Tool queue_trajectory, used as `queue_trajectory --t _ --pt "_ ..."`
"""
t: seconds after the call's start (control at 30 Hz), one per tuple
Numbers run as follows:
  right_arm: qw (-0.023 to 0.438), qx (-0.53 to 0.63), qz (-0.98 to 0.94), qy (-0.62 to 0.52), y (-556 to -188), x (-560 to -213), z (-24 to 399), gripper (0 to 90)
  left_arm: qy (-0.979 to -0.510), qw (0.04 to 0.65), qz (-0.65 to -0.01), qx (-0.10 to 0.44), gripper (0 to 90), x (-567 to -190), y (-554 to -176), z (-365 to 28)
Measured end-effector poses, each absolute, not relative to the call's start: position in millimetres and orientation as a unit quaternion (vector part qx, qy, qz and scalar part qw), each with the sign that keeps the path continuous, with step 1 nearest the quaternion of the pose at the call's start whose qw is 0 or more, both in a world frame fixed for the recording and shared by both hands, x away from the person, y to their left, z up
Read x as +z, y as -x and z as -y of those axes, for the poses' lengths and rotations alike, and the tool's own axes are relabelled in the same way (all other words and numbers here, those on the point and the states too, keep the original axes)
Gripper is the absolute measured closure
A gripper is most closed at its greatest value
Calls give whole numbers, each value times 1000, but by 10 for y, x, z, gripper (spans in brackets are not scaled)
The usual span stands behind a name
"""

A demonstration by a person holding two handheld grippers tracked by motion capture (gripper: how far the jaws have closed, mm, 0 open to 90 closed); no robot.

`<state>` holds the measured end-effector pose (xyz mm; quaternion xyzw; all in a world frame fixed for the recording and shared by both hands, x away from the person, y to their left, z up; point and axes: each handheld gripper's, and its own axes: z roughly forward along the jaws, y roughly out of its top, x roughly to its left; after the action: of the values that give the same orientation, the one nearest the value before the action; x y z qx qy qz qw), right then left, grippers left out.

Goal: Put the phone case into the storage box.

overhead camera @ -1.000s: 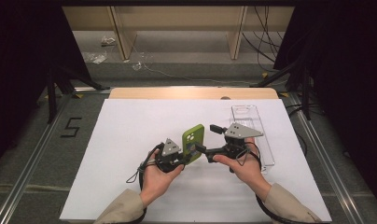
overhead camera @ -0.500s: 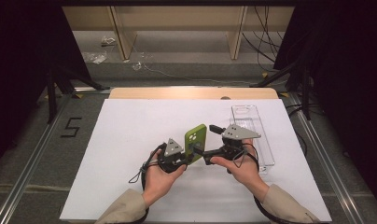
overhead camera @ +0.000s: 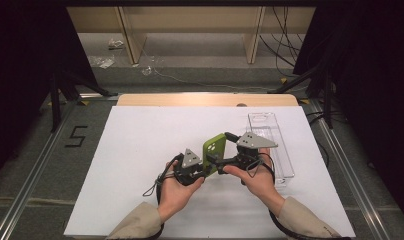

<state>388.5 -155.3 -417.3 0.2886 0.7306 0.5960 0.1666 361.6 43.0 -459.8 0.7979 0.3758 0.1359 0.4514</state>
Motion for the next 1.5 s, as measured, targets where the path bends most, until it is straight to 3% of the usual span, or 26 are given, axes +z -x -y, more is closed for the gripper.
queue_trajectory --t 0.83,1.2,1.5 --pt "193 587 -725 -304 -3900 -4188 1505 64 -798 451 -374 138 766 -4584 -3603 -320" --pt "201 586 -723 -305 -3883 -4188 1508 143 -796 453 -377 139 766 -4583 -3608 -325" --pt "202 588 -722 -304 -3879 -4186 1508 154 -795 454 -377 139 765 -4583 -3609 -327"
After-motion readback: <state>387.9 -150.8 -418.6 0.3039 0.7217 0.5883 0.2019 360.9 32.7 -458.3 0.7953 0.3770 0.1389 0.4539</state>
